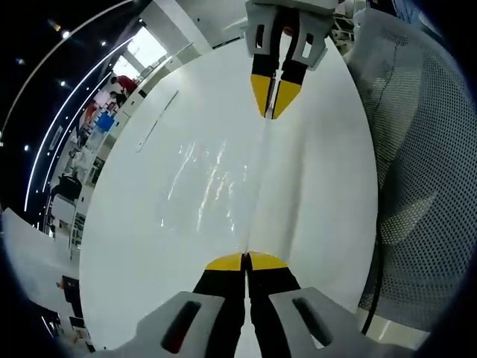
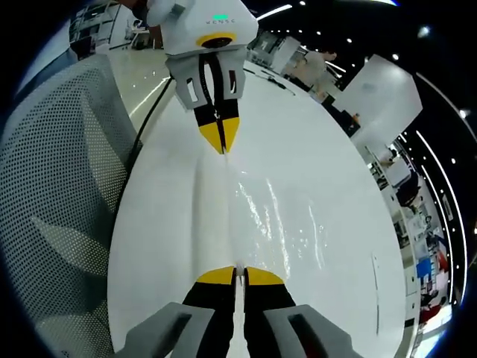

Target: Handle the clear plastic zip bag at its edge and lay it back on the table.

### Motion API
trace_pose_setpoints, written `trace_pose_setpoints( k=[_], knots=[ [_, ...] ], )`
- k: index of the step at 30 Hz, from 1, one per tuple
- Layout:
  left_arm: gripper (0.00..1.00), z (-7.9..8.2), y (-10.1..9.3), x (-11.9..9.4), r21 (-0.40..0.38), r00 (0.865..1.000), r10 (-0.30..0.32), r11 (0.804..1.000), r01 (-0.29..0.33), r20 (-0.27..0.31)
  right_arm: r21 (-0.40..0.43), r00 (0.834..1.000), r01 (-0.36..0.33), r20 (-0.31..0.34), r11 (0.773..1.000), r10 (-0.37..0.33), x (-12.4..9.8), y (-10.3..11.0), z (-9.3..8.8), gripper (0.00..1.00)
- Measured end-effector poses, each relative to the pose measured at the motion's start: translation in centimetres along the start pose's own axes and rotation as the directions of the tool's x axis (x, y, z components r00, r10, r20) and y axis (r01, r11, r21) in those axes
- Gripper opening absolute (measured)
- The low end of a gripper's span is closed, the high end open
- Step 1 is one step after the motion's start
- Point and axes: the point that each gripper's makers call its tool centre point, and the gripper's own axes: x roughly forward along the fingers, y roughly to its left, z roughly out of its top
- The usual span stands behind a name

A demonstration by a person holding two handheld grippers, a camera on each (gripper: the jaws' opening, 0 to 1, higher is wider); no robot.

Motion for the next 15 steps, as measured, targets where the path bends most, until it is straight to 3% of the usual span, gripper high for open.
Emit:
trace_pose_setpoints(
  k=[7, 15],
  knots=[
    [0.0, 0.0, -0.2, 0.5, 0.031, 1.0, -0.005, 0.999, 0.005, -0.009, 0.004, 1.0, 0.01, -0.002, 1.0, -0.01, 0.0, -0.1, -0.1, 0.0],
    [0.0, 0.2, -0.3, -0.2, 0.06, 1.0, -0.002, 0.998, 0.003, -0.017, 0.086, 0.996, 0.041, 0.08, 0.995, -0.048, -1.0, -1.8, 1.8, 0.05]
  ],
)
